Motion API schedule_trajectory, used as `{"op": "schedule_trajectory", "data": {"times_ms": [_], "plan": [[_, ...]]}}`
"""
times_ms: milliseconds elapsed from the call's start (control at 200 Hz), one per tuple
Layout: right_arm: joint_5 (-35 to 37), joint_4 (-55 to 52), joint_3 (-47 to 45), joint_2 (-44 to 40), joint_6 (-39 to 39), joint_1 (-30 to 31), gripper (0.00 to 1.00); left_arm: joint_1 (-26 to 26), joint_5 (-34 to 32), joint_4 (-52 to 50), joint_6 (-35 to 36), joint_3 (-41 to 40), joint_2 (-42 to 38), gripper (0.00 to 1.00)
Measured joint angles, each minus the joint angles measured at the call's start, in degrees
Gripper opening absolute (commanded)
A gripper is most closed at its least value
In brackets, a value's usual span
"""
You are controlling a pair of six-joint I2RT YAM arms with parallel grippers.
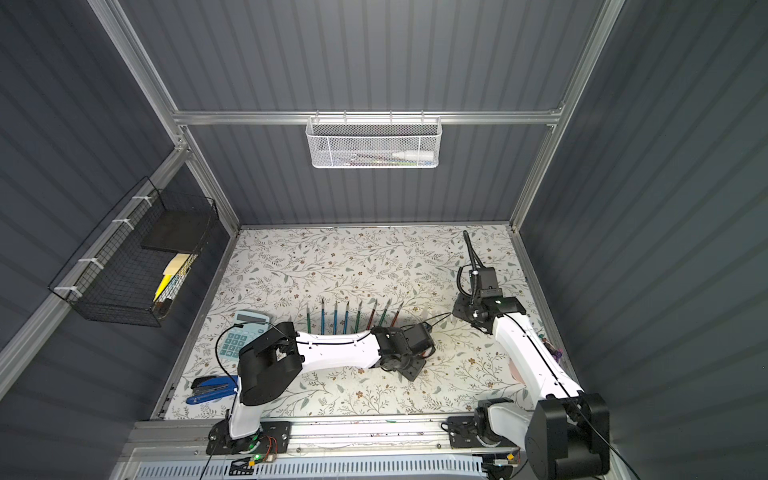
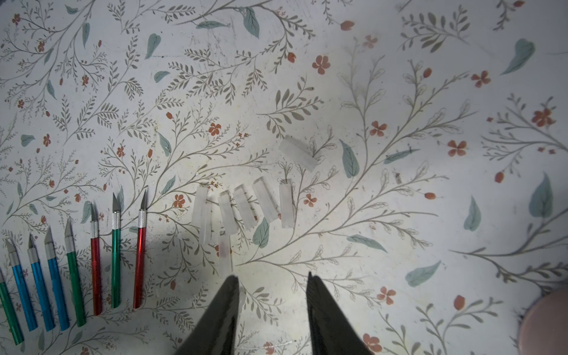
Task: Remove protective caps from carving knives
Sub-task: Pick up the carving knife from the center of the board.
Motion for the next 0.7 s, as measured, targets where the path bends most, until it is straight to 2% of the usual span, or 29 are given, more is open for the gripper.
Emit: {"op": "schedule_trajectory", "data": {"times_ms": [115, 540, 700], "plan": [[0.3, 0.0, -0.8, 0.0, 0.0, 0.0, 0.40, -0.4, -0.6, -0.9, 0.0, 1.2, 0.7, 0.54], [0.4, 0.0, -1.1, 0.0, 0.0, -0.1, 0.40, -0.3, -1.7, -2.4, -0.5, 2.1, 1.4, 0.26], [0.4, 0.0, -1.1, 0.0, 0.0, -0.2, 0.40, -0.3, -2.0, -2.6, -0.4, 2.1, 1.5, 0.19]]}}
